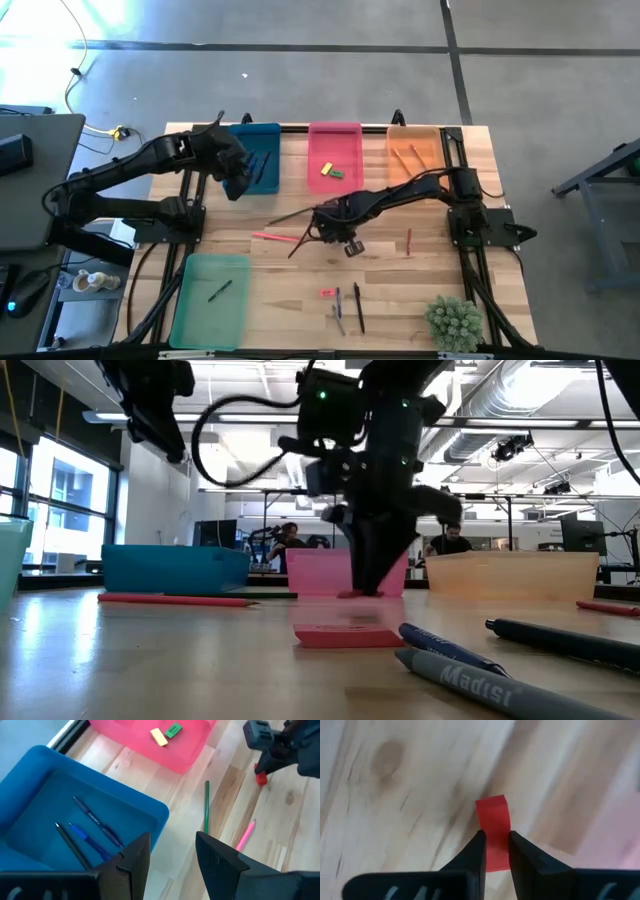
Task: Sort crayons/erasers/pens/pencils in bins
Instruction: Put the orange eraser into the pink bin
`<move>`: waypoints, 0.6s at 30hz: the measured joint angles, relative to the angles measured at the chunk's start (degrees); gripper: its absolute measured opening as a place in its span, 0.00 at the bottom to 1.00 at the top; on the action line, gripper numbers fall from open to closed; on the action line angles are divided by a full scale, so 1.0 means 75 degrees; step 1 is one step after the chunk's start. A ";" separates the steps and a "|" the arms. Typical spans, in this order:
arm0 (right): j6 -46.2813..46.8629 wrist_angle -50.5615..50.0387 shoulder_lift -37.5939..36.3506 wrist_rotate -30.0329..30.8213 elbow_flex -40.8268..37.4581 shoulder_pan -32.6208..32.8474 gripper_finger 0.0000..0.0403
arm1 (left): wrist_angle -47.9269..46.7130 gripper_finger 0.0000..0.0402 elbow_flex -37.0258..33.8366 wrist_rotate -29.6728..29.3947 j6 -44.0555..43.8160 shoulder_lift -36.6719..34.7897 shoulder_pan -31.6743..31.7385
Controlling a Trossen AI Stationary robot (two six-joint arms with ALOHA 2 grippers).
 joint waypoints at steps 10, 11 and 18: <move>0.0597 -0.0004 -0.0248 0.0649 0.0563 -0.0501 0.11 | 0.0030 0.36 0.0000 -0.0028 0.0091 -0.0094 0.0001; 0.0616 -0.0020 -0.0248 0.0665 0.0679 -0.0570 0.11 | 0.0029 0.36 0.0000 -0.0028 0.0091 -0.0094 -0.0002; 0.0295 -0.0244 -0.0248 0.0679 0.1636 -0.1115 0.11 | 0.0033 0.36 0.0000 -0.0028 0.0088 -0.0076 -0.0005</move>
